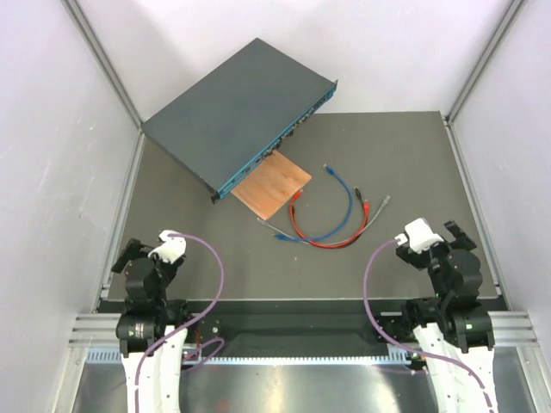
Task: Insert the plug into the switch port
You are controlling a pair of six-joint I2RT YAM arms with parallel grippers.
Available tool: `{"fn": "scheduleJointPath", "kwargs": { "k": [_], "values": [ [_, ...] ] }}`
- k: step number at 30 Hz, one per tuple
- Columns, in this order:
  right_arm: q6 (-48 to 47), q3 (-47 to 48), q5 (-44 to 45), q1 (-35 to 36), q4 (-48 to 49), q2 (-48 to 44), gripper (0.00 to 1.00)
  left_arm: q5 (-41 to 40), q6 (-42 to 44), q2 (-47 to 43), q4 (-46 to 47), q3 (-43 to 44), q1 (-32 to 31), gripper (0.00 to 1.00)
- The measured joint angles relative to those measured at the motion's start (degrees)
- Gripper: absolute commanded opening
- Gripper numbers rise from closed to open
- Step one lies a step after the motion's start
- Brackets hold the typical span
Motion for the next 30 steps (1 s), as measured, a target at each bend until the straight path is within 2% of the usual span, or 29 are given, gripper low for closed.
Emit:
{"fn": "scheduleJointPath", "kwargs": {
  "k": [7, 11, 15, 18, 21, 25, 28, 30],
  "values": [
    [1.77, 6.54, -1.90, 0.04, -3.58, 5.18, 1.00, 4.04, 0.11, 0.15, -4.24, 8.11, 0.02, 0.99],
    [4.35, 14.80, -3.82, 0.07, -6.16, 14.53, 1.00, 4.57, -5.33, 5.77, -4.17, 15.30, 0.02, 0.99],
    [9.33, 24.00, -6.10, 0.09, -8.00, 25.00, 1.00, 8.41, -17.86, 19.74, -4.90, 29.18, 0.02, 0.99],
    [15.82, 30.86, -8.79, 0.07, -8.76, 34.07, 1.00, 14.32, -28.35, 29.57, -6.23, 43.17, 0.02, 0.99],
    [24.00, 34.18, -12.00, -0.07, -8.83, 42.38, 1.00, 19.34, -37.59, 35.17, -5.35, 52.74, 0.00, 0.99],
    [34.34, 33.68, -16.48, -0.92, -7.43, 50.53, 1.00, 24.37, -48.13, 36.89, -3.91, 56.63, 0.00, 0.94],
    [41.81, 29.86, -19.65, -2.73, -3.63, 54.49, 0.97, 27.43, -55.39, 36.96, -2.27, 56.41, 0.02, 0.92],
    [45.59, 26.56, -21.73, -5.31, -0.15, 56.74, 0.91, 29.49, -59.28, 37.03, -0.24, 55.21, 0.00, 0.92]
  ]
}}
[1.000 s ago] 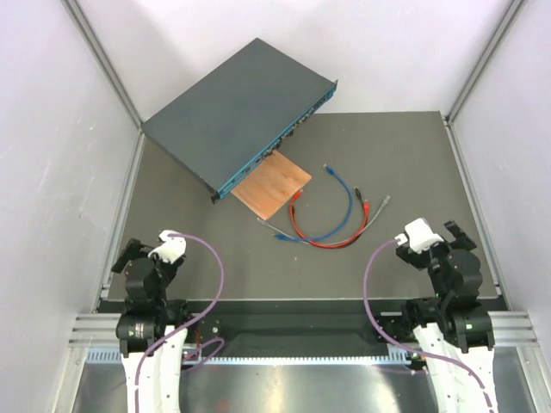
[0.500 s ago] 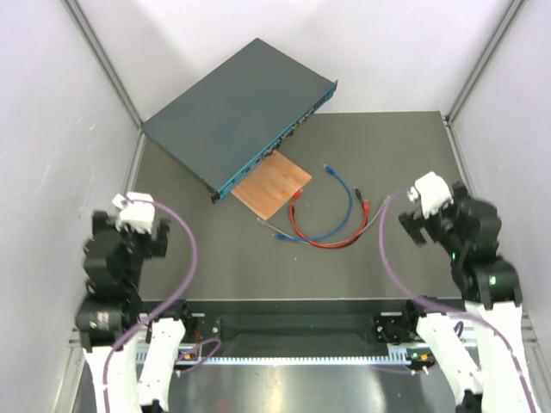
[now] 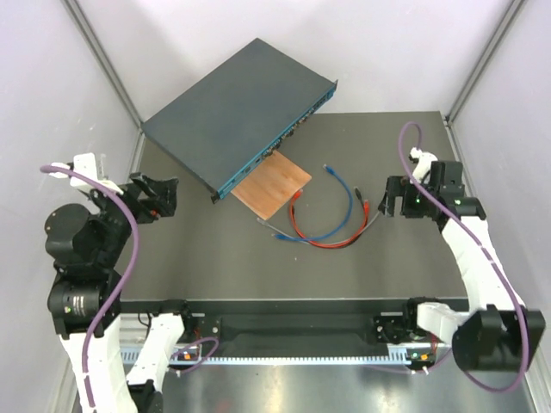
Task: Insert the plug into the switch port
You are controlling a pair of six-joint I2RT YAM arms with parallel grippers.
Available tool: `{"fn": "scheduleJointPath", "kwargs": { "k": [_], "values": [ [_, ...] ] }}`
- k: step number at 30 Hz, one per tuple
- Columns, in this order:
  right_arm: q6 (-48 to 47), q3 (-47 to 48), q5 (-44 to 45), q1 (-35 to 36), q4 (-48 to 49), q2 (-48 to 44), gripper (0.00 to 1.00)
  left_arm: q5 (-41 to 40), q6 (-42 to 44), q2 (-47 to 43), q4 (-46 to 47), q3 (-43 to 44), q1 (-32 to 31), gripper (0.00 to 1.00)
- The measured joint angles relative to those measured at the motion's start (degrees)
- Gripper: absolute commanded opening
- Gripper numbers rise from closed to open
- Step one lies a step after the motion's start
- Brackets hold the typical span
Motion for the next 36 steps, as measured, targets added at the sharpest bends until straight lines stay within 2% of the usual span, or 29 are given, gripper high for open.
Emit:
{"fn": "scheduleJointPath", "kwargs": {
  "k": [4, 5, 9, 15, 20, 27, 36],
  "values": [
    [4.59, -2.34, -4.39, -4.66, 4.83, 7.19, 0.81, 2.67, -4.00, 0.94, 1.97, -2.97, 0.02, 0.93],
    [5.31, -2.34, -5.44, -5.14, 6.40, 9.09, 0.76, 3.37, -4.04, 1.44, 2.01, -3.34, 0.02, 0.93],
    [6.43, -1.73, -9.18, -4.37, 13.62, 14.45, 0.68, 4.94, -2.97, 2.19, 3.58, -5.51, 0.00, 0.94],
    [1.07, 10.03, -6.49, 4.07, 19.78, 28.26, 0.65, 6.05, -1.01, 2.03, 5.81, -7.23, 0.02, 0.96],
    [-4.15, 18.05, -2.69, 10.03, 24.61, 39.21, 0.62, 11.23, 0.17, 4.26, 6.86, -6.84, 0.02, 0.94],
    [-7.43, 27.12, -0.24, 12.94, 26.27, 52.96, 0.58, 14.03, 0.90, 3.91, 8.96, -10.14, 0.02, 0.94],
    [-8.72, 36.94, 2.73, 14.43, 22.80, 61.46, 0.56, 13.16, 3.04, 4.13, 8.85, -10.84, 0.02, 0.94]
  ]
}}
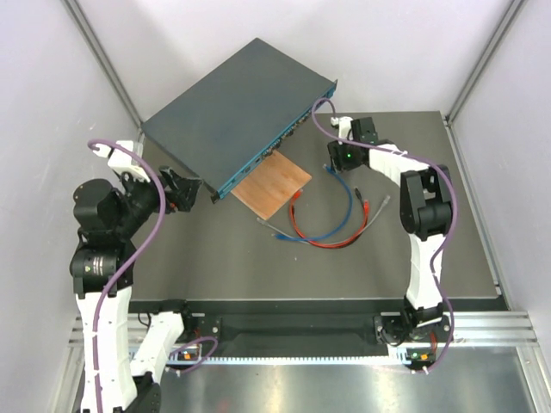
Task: Insert the plug into the switch port
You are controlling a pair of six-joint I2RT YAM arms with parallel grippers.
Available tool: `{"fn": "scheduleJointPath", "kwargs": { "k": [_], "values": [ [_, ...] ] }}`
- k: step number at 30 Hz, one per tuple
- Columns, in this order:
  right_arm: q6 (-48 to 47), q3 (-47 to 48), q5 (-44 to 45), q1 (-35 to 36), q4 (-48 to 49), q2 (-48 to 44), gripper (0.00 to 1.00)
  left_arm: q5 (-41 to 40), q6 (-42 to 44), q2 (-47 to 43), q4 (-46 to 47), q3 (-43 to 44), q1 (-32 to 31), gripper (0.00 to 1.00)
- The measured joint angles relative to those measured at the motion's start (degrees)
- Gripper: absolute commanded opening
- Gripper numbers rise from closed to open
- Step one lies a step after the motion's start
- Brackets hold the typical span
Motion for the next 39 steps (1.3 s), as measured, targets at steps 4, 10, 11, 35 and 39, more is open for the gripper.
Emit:
{"fn": "scheduleJointPath", "kwargs": {
  "k": [4, 10, 11, 35, 39],
  "values": [
    [-1.05, 2.62, 1.57, 1.22, -3.06, 1.29, 0.55, -0.57, 0.92, 0.79, 0.02, -0.02, 0.00, 0.94],
    [-4.09, 5.44, 3.43, 2.58, -5.90, 3.21, 0.55, -1.05, 1.33, 1.75, -0.02, -0.24, 0.00, 0.94],
    [-4.70, 5.46, 3.58, 2.62, -6.10, 3.23, 0.55, -1.14, 1.46, 1.77, -0.02, -0.24, 0.00, 0.94],
    [-13.46, 1.95, 6.47, 4.13, -7.93, 1.81, 0.00, -3.10, 2.78, 3.37, -0.04, -0.46, 0.00, 0.96],
    [-13.40, -5.79, 2.19, 2.25, -10.62, -4.48, 0.00, -2.97, 4.52, 3.82, -0.20, 0.46, 0.00, 0.97]
  ]
}}
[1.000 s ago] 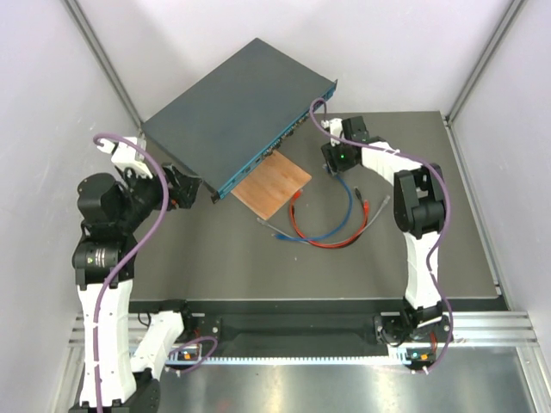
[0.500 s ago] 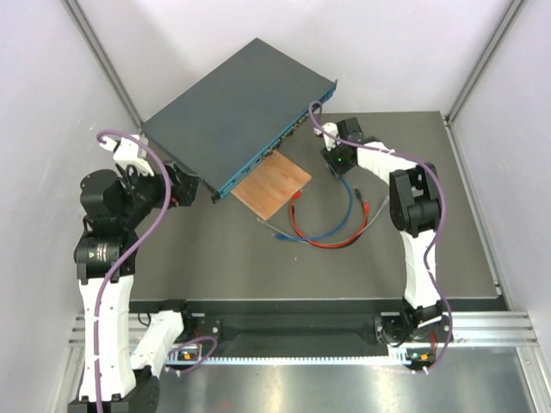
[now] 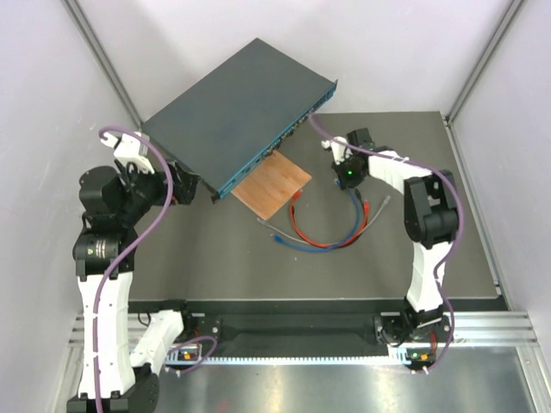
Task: Insert the plug into the switch port
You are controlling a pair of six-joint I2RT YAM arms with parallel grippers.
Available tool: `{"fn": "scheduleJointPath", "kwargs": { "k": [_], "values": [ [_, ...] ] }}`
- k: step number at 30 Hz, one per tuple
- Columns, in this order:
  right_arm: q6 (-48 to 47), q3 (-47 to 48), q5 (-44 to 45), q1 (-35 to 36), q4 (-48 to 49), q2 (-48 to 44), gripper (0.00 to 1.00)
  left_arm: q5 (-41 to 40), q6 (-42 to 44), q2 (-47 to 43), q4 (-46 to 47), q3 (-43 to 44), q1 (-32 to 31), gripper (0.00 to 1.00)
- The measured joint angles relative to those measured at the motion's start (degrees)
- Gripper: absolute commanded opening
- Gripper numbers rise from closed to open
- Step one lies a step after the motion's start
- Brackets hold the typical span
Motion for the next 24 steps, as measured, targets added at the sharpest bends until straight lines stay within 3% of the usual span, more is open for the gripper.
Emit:
{"fn": "scheduleJointPath", "kwargs": {
  "k": [3, 11, 20, 24],
  "values": [
    [-0.20, -4.31, -5.55, -2.97, -3.32, -6.14, 0.00, 1.99, 2.89, 1.57, -0.37, 3.17, 0.00, 0.96],
    [0.13, -4.35, -24.52, -10.60, -7.87, -23.37, 0.00, 12.07, 10.40, 6.47, 0.24, 12.74, 0.00, 0.94],
    [4.24, -3.67, -45.57, -10.34, -12.22, -34.80, 0.00, 26.47, 12.57, 13.20, 2.34, 18.08, -0.48, 0.90],
    [6.60, -3.89, -50.99, -6.58, -12.72, -38.38, 0.00, 28.06, 13.11, 18.47, 2.89, 19.74, -8.09, 0.88]
  ]
}}
